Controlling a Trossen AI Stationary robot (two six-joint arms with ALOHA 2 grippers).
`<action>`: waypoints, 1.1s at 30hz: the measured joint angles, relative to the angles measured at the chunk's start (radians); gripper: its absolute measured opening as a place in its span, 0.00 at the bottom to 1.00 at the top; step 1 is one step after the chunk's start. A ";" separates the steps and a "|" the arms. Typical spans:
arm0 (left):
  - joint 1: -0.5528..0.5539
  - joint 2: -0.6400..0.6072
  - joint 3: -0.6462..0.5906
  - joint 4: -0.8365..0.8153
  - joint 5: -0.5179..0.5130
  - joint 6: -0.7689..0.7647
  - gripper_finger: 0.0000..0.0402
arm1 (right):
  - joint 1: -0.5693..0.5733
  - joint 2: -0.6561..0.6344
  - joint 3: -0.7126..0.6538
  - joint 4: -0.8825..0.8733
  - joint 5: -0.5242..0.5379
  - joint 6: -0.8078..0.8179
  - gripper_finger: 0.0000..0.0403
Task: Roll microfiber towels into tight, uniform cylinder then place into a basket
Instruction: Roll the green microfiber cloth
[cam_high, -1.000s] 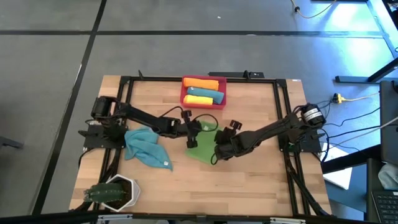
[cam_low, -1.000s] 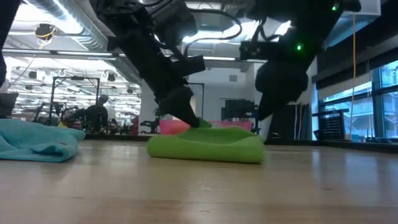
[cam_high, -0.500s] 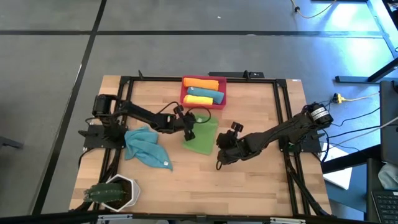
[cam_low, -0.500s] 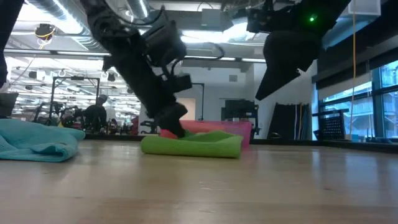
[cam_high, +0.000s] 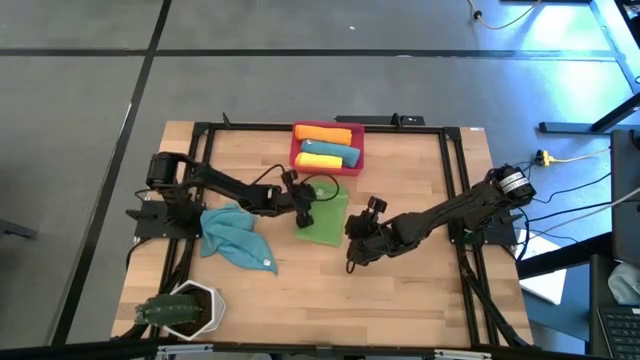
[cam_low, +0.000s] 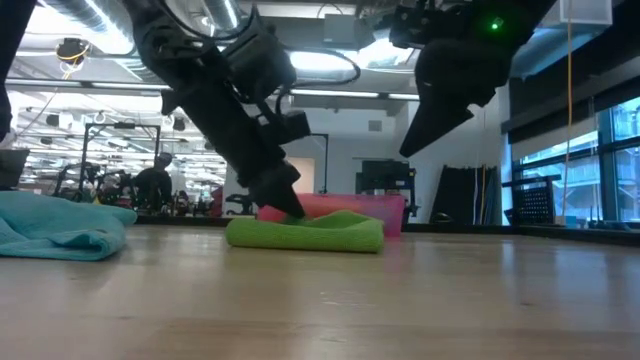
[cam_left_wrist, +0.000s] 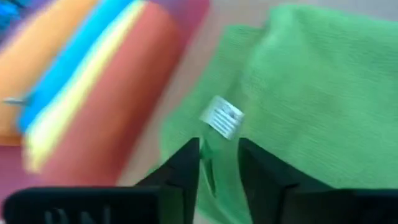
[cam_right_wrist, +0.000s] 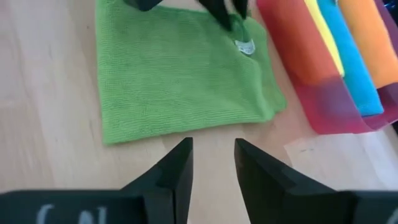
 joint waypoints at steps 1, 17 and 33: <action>-0.002 -0.003 0.006 -0.005 -0.027 0.000 0.27 | 0.000 0.000 0.000 0.000 -0.003 0.000 0.30; -0.131 -0.158 0.007 -0.139 0.084 -0.041 0.37 | -0.025 0.000 -0.109 0.375 -0.161 -0.125 0.30; -0.254 -0.027 0.006 -0.134 0.106 -0.136 0.37 | -0.411 0.023 -0.396 0.965 -0.397 -0.232 0.16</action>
